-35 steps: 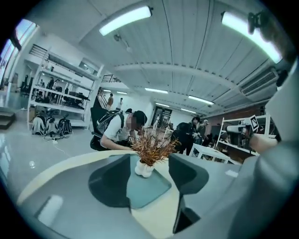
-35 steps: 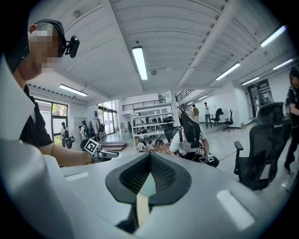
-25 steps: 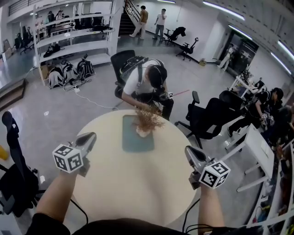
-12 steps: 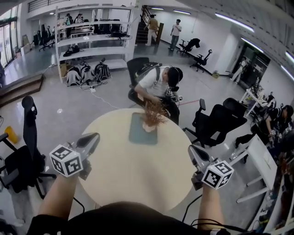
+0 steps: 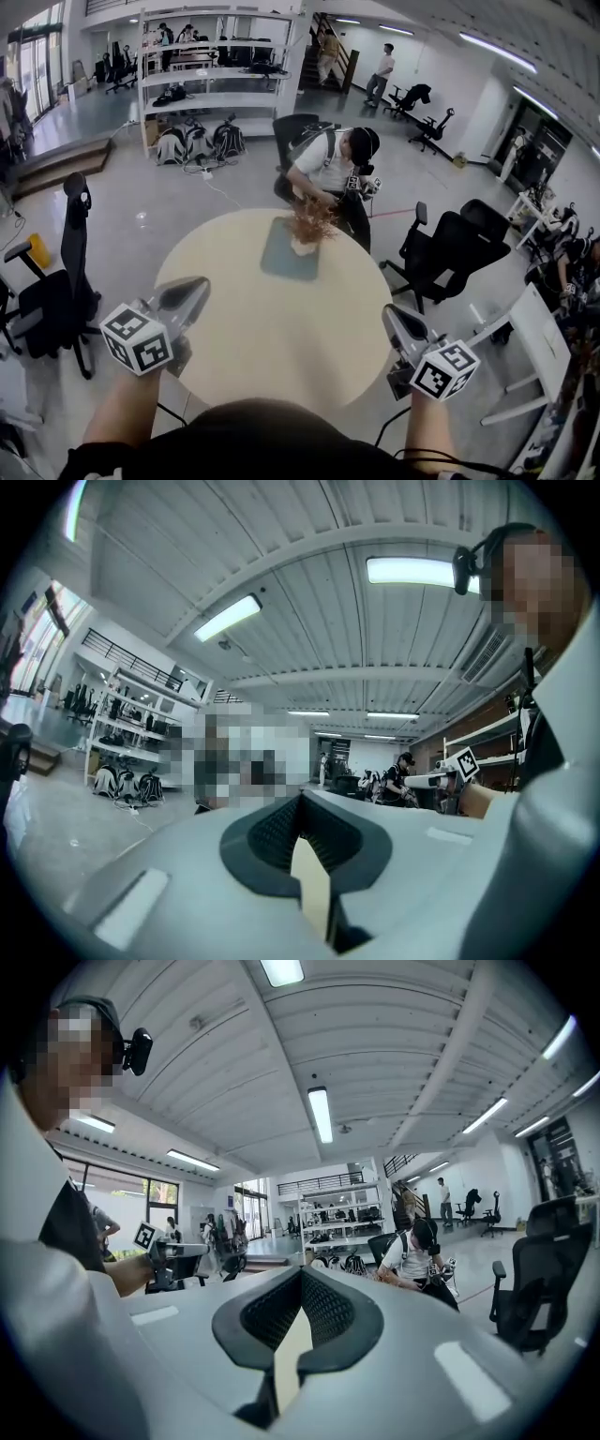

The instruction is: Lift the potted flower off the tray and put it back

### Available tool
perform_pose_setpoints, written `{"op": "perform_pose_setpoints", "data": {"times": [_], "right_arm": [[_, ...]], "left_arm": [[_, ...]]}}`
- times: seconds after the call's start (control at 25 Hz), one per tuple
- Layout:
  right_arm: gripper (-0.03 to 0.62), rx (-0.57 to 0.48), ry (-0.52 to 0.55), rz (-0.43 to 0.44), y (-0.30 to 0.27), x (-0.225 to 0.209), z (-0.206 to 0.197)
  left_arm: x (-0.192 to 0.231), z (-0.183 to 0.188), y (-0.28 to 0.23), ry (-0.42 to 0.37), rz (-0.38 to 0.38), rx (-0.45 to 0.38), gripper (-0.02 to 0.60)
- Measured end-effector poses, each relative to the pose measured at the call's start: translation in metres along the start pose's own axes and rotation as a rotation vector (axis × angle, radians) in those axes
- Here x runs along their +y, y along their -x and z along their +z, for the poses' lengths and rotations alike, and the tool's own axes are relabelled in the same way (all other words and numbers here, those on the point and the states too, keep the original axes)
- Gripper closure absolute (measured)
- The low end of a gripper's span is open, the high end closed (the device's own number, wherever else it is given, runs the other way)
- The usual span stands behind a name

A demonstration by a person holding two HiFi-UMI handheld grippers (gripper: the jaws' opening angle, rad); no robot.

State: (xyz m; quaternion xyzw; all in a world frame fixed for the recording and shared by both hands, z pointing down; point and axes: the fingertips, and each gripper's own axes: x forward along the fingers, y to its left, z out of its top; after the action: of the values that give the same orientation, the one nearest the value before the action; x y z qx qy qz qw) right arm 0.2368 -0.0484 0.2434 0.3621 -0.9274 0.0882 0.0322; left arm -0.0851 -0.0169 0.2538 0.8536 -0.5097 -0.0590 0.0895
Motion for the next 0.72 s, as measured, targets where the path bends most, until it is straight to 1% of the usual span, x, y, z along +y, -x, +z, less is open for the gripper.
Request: {"op": "perform_pose_setpoints", "data": {"times": [0.16,0.36,0.72], "right_arm": [[0.582,-0.028,0.013,0.008,-0.002,0.014,0.009],[0.582,-0.025,0.034,-0.006,-0.012,0.023,0.008],[0.582,-0.017,0.049,0.002,-0.036,0.036,0.014]], "left_arm": [[-0.005,0.008,0.002,-0.008,-0.034,-0.007,0.583],[0.001,0.016,0.003,-0.028,-0.066,-0.006,0.583],[0.025,0.018,0.009,-0.015,-0.074,-0.007,0.583]]}}
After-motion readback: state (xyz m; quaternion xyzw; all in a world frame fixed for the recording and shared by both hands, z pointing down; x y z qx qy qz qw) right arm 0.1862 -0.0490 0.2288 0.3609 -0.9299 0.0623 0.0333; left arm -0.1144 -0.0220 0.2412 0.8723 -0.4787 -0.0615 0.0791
